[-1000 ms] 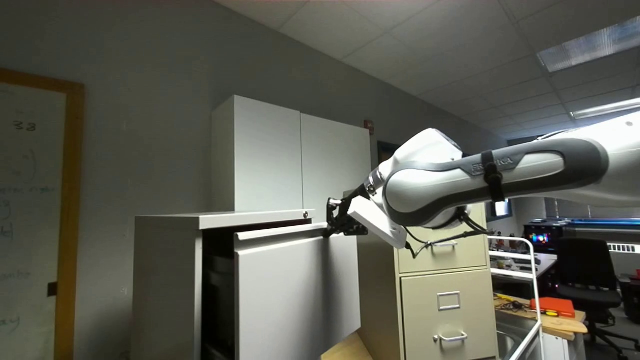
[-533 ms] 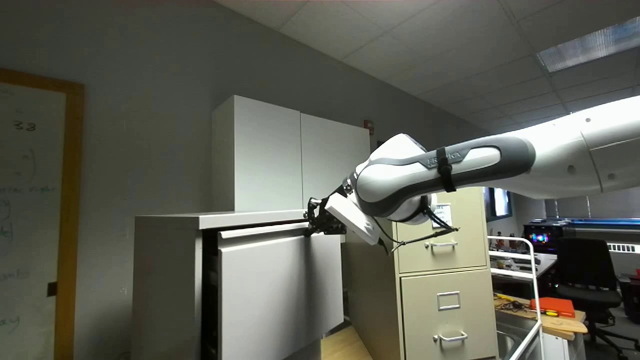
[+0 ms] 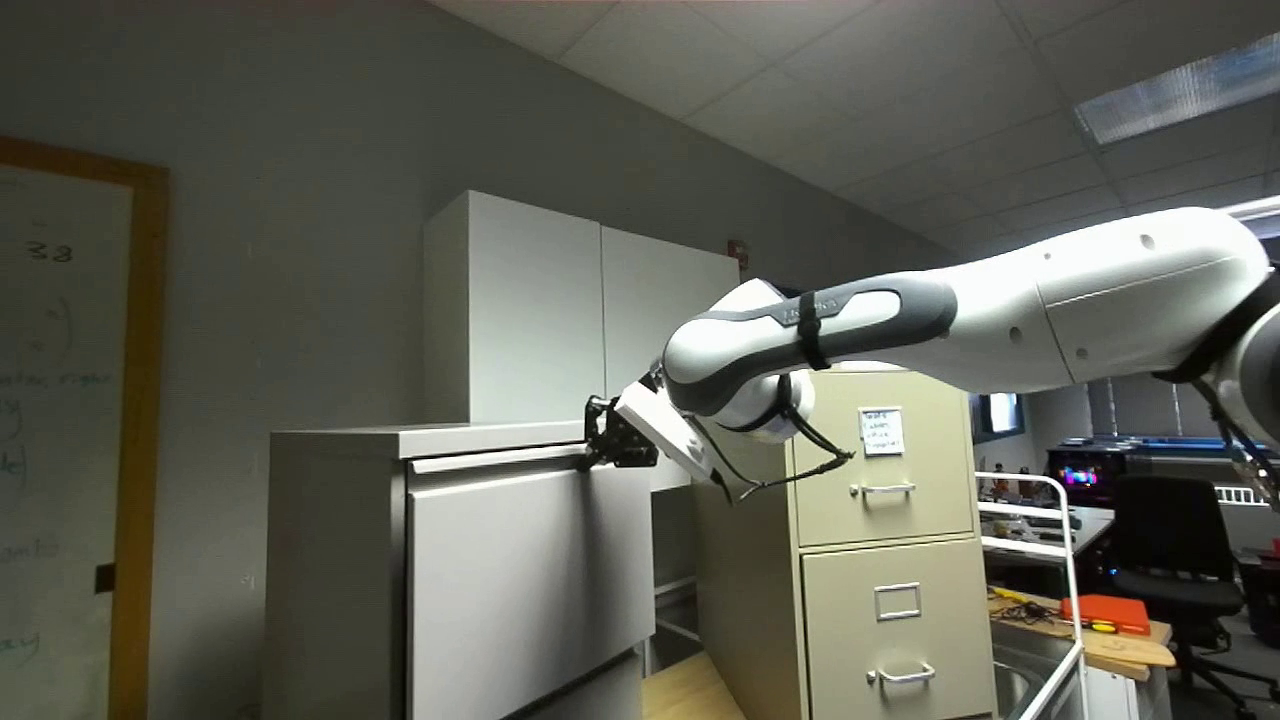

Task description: Close the top drawer of the white file cabinet

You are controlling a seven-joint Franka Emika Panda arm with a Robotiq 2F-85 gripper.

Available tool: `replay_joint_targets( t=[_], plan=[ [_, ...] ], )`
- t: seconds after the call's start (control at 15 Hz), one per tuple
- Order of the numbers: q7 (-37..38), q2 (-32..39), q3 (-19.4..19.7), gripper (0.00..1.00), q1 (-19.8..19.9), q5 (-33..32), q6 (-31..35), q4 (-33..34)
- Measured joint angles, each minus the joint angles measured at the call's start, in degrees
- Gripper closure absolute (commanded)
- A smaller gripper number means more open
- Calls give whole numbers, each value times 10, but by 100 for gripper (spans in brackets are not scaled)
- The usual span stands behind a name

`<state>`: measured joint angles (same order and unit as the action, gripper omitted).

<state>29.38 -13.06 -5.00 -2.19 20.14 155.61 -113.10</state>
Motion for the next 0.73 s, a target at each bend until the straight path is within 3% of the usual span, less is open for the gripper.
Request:
replay_joint_targets(
  t=[0.4,0.73],
  plan=[
    [-11,67,10,100,-1,23,-39,84],
    [-18,81,23,97,0,49,-104,121]
  ],
)
